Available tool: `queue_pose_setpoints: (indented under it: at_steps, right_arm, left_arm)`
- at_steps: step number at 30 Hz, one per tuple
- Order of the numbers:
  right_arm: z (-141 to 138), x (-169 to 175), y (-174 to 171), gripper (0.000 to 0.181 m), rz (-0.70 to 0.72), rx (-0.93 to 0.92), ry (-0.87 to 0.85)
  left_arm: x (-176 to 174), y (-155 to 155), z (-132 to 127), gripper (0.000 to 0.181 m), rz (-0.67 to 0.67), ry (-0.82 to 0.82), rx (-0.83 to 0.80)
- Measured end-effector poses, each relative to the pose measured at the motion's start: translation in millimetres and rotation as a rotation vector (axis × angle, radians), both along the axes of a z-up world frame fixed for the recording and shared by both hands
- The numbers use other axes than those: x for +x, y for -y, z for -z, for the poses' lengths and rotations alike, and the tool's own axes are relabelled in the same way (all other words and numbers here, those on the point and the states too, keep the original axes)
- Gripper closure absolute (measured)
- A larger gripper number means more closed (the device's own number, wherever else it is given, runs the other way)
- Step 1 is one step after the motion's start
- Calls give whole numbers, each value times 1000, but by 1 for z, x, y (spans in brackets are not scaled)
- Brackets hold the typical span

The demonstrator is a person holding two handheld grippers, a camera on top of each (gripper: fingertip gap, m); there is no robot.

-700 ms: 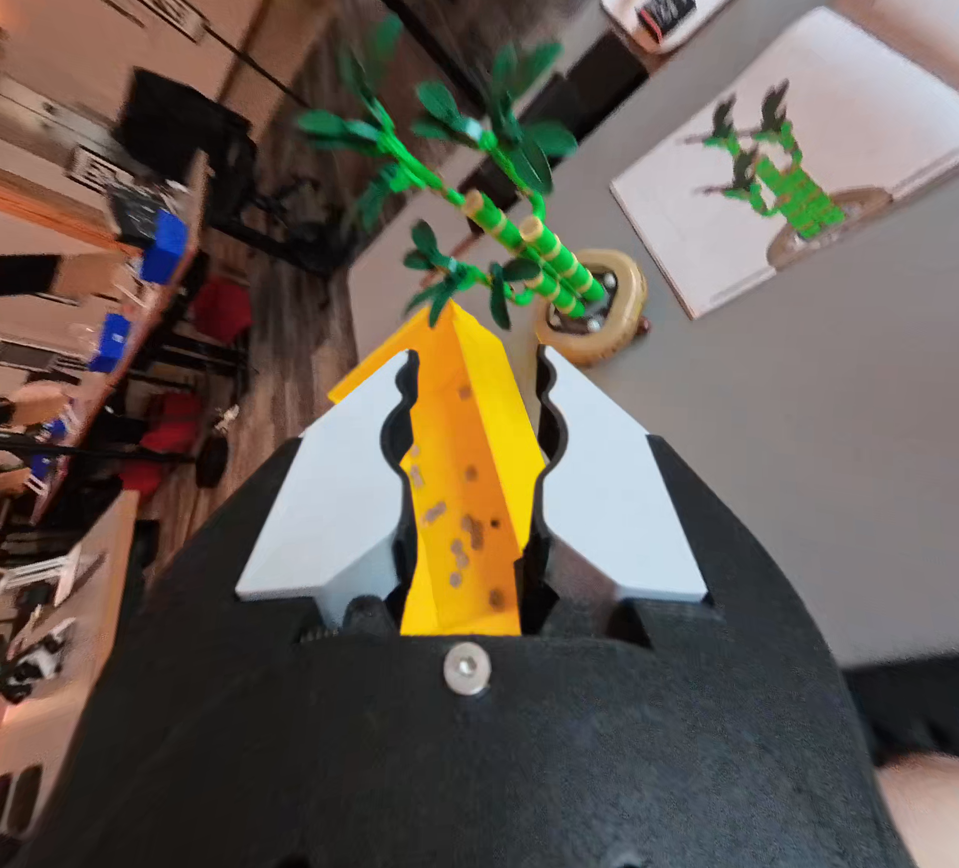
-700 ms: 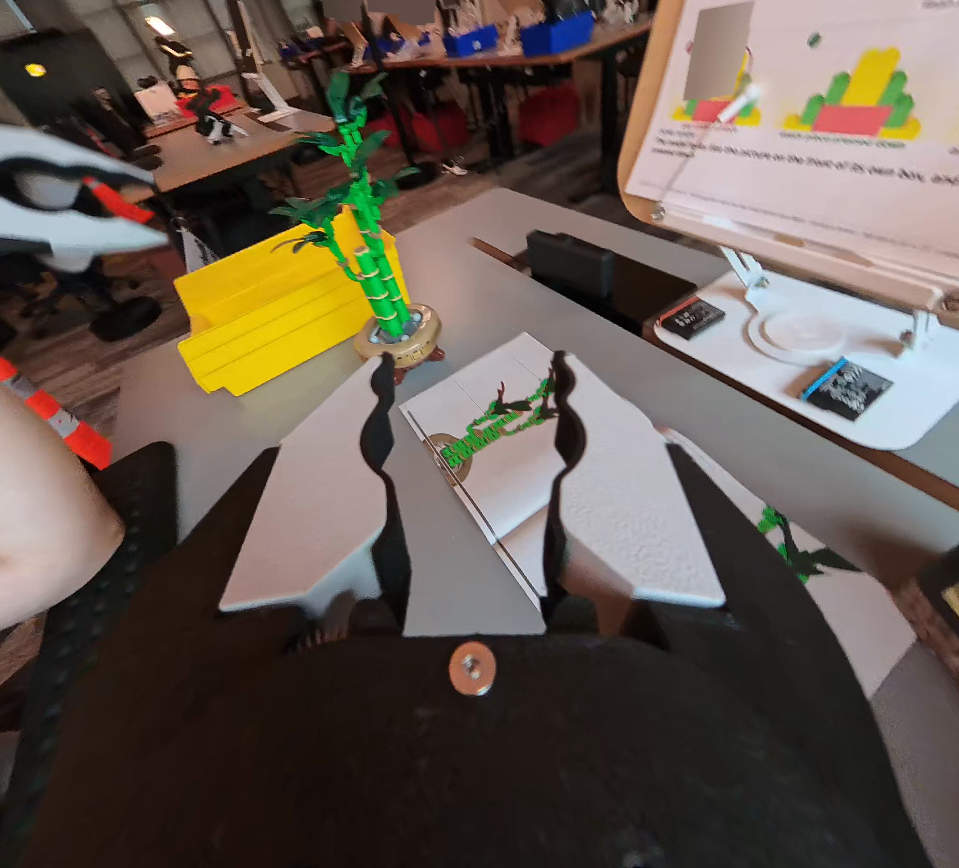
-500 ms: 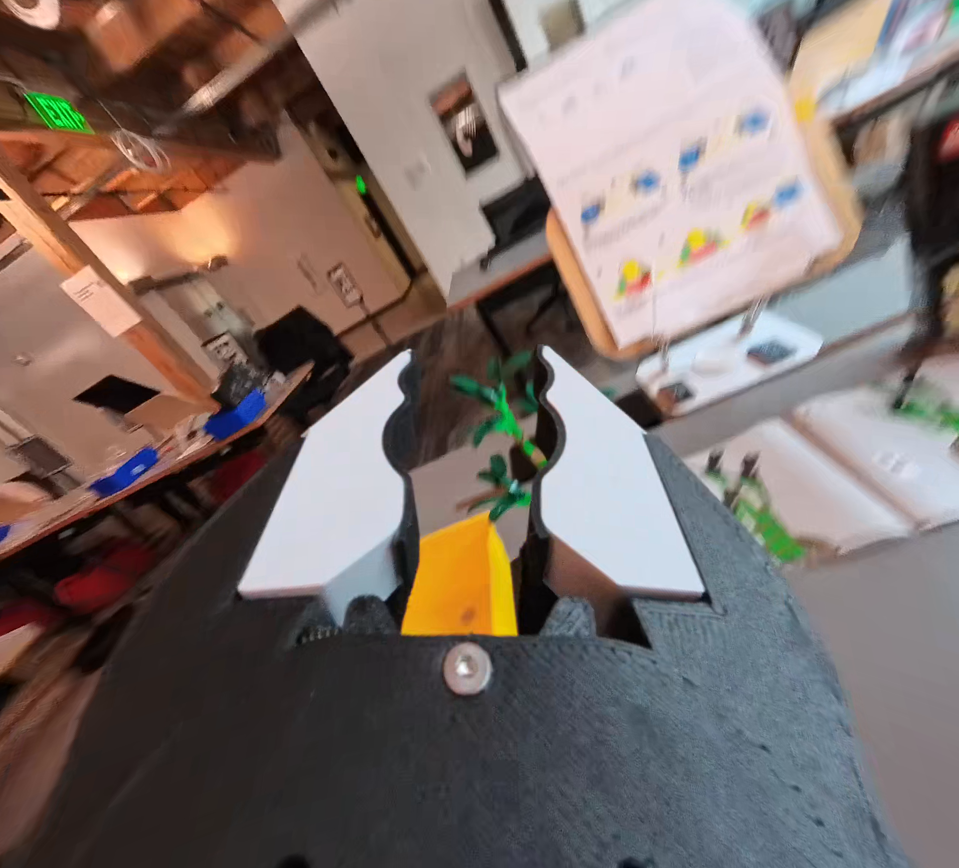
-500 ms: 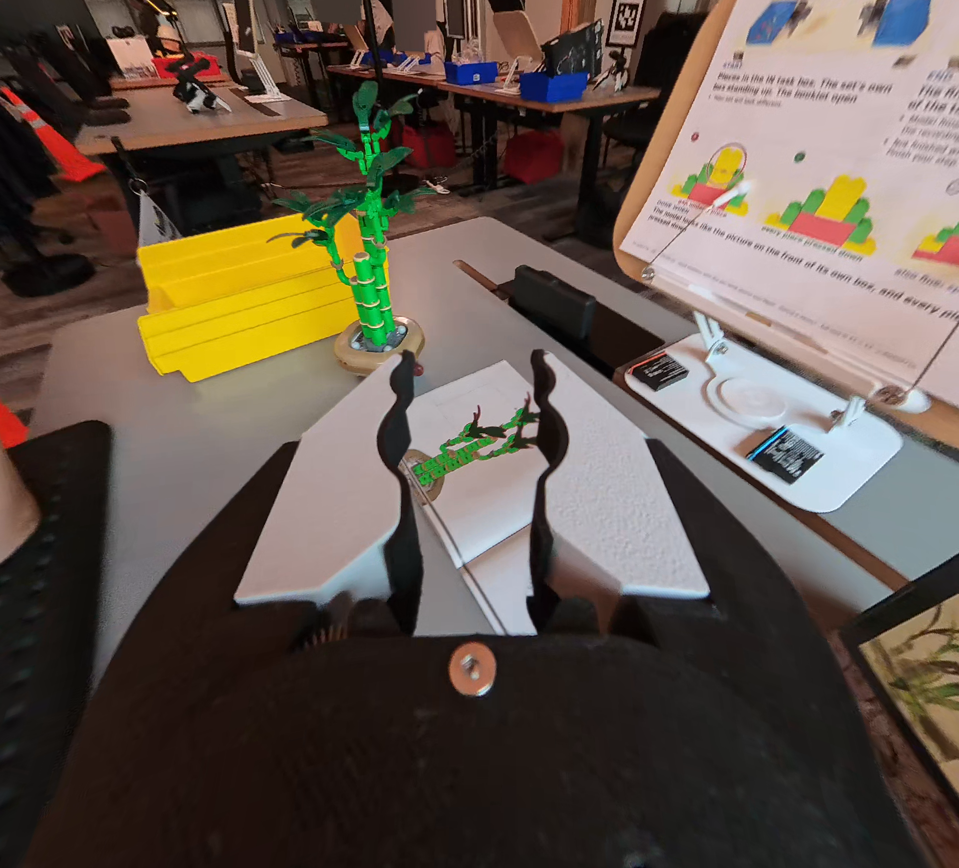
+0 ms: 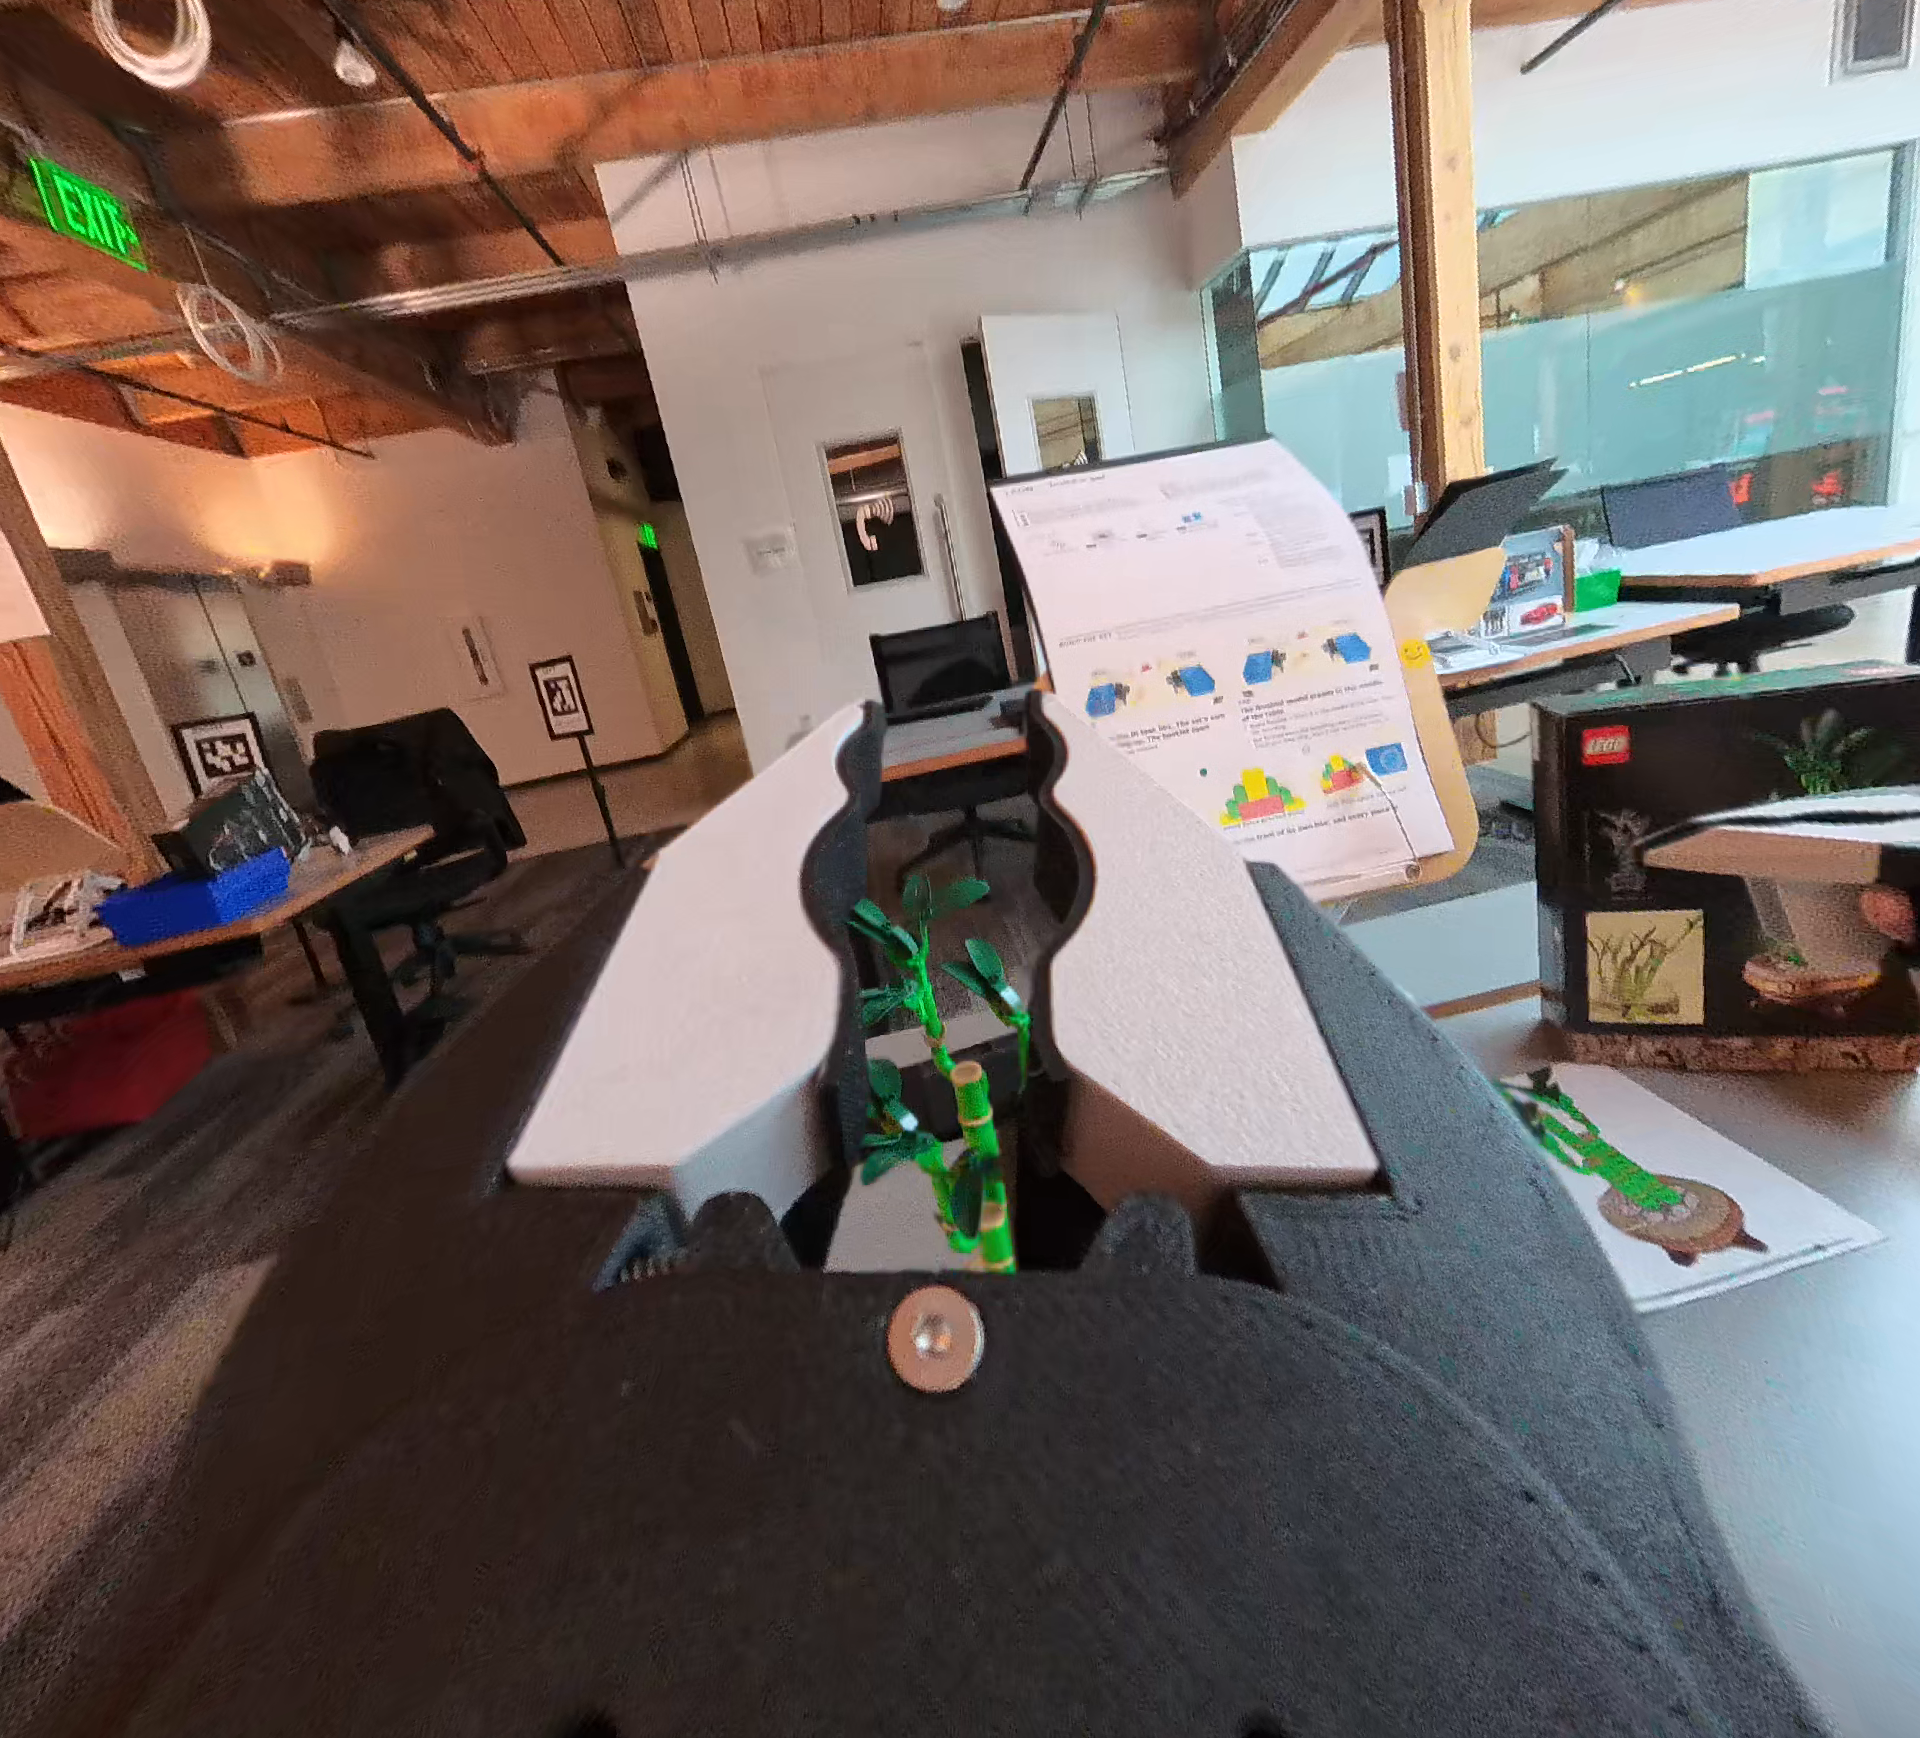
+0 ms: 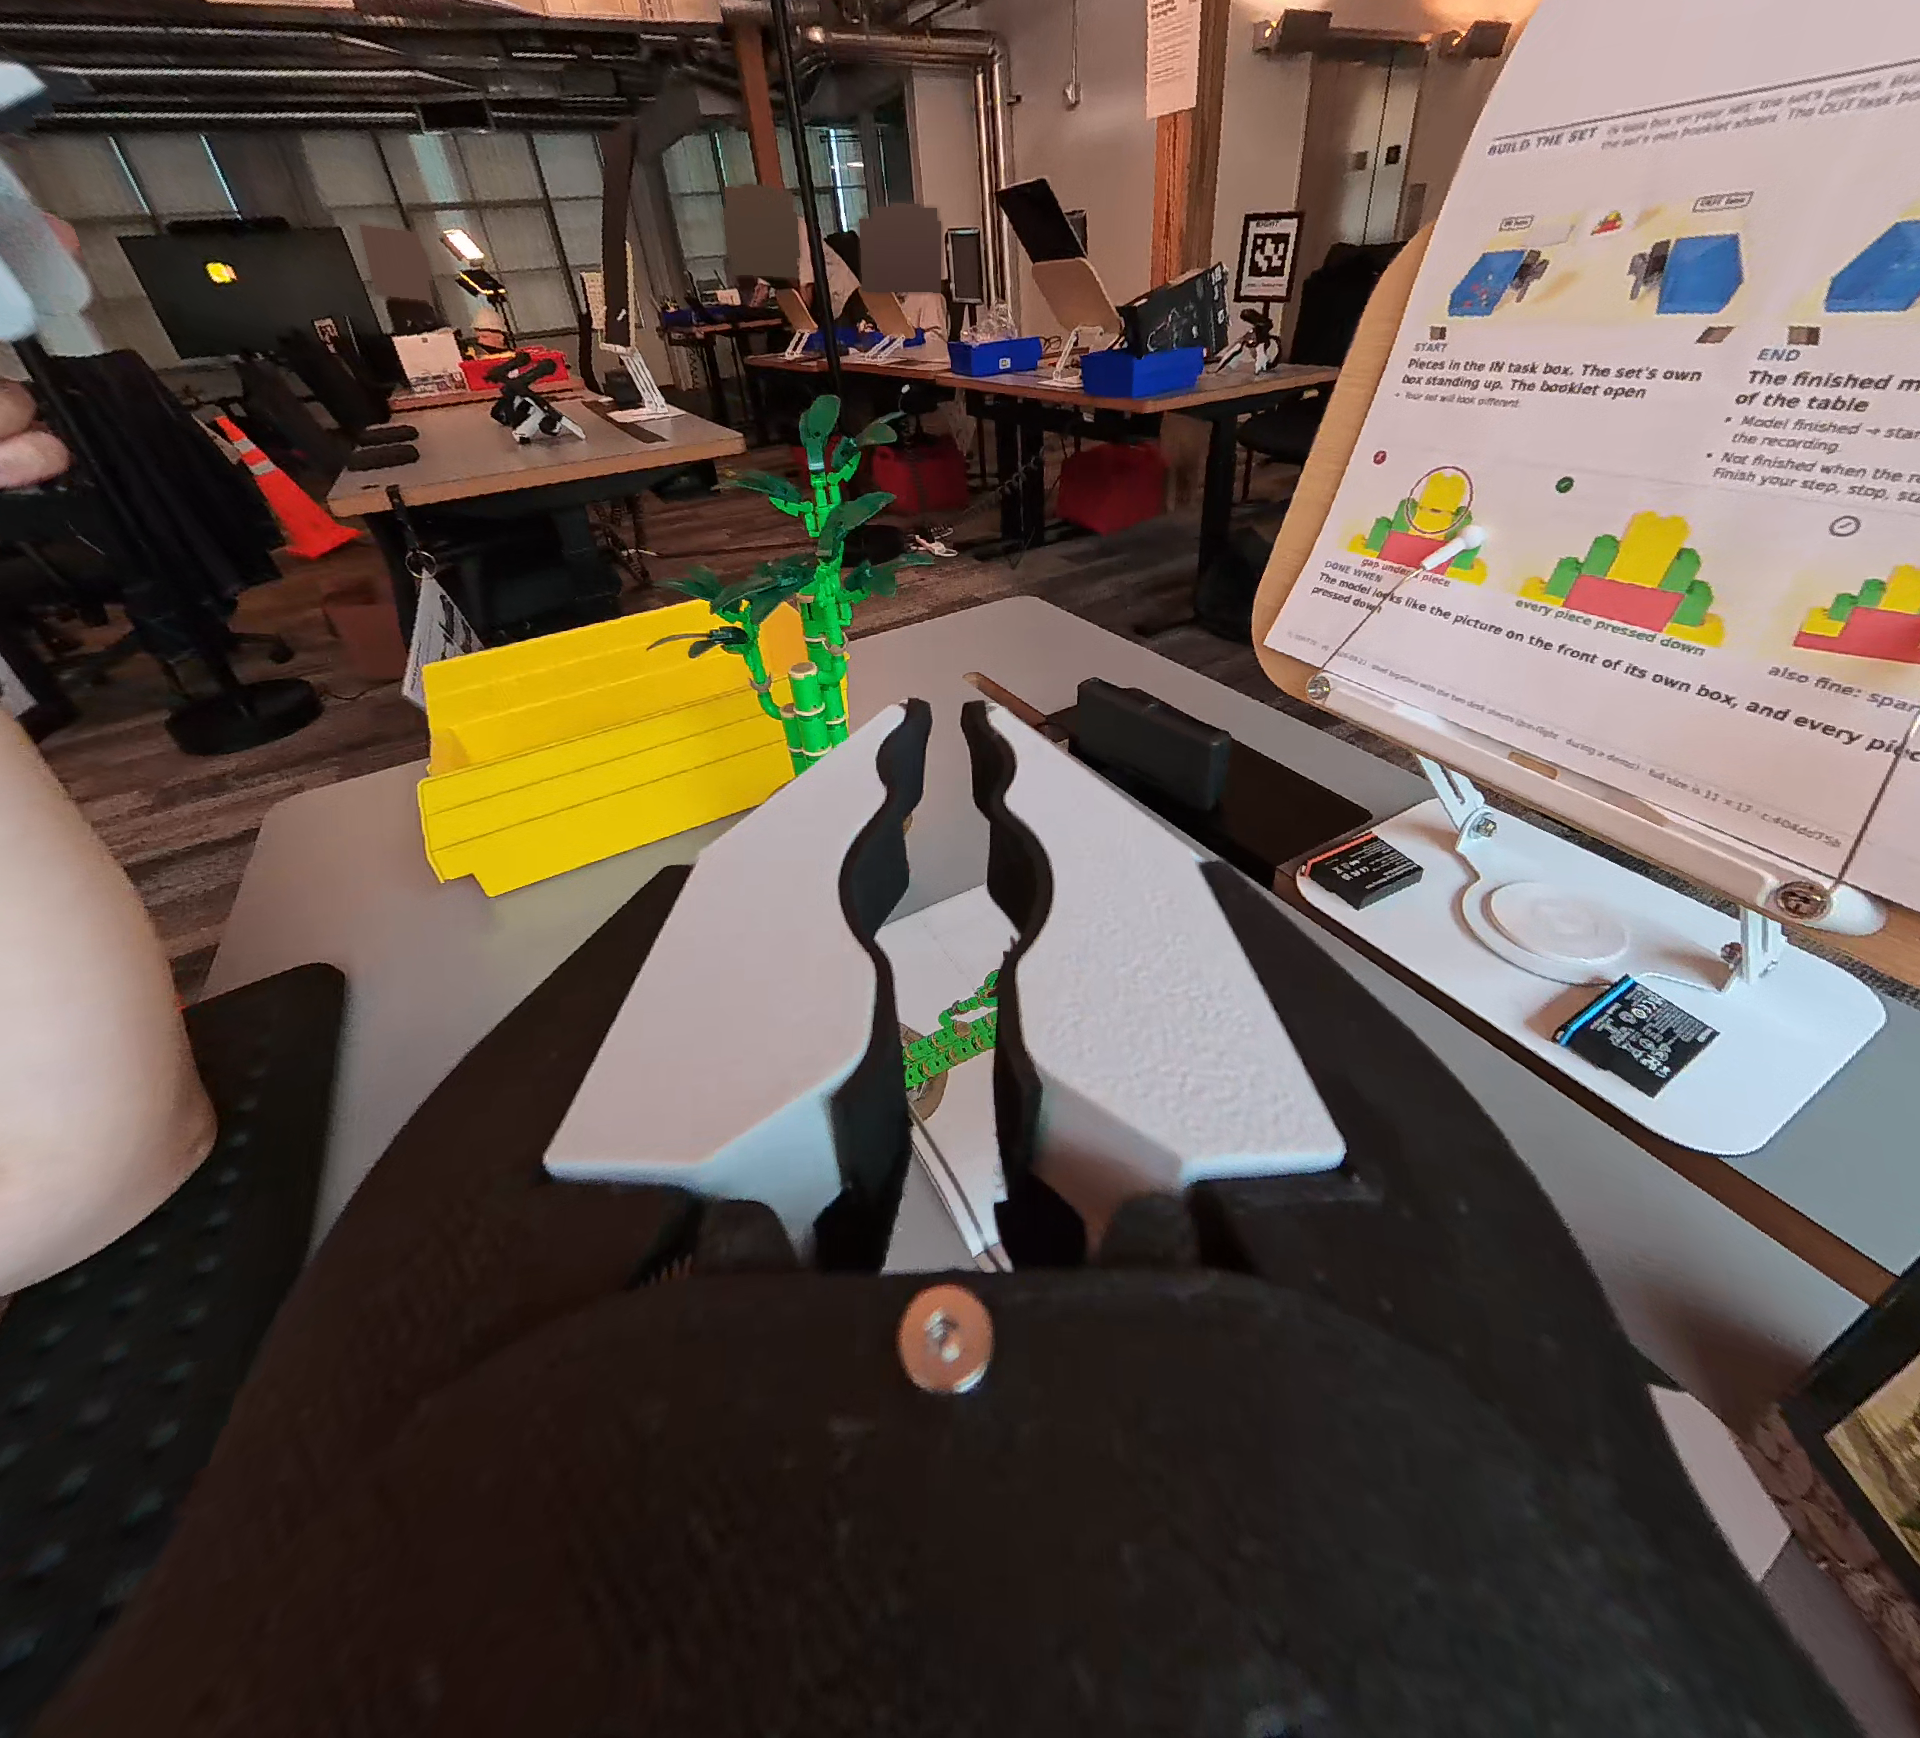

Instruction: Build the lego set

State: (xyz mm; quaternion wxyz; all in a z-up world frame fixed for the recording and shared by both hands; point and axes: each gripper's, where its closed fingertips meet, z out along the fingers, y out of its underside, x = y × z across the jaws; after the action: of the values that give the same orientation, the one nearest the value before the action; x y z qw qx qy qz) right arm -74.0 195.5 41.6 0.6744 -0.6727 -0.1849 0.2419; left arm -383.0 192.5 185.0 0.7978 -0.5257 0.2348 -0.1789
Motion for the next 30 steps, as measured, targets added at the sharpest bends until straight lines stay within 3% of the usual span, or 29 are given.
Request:
queue_pose_setpoints:
  at_steps: [13,30]
  right_arm:
    - [15,-6,-6,172,68,-36,177]
    - [24,-5,-10,170,74,-69,197]
  left_arm:
    - [-4,-44,45,149,-186,-153,-229]
    - [-2,-37,42,152,-168,-155,-211]
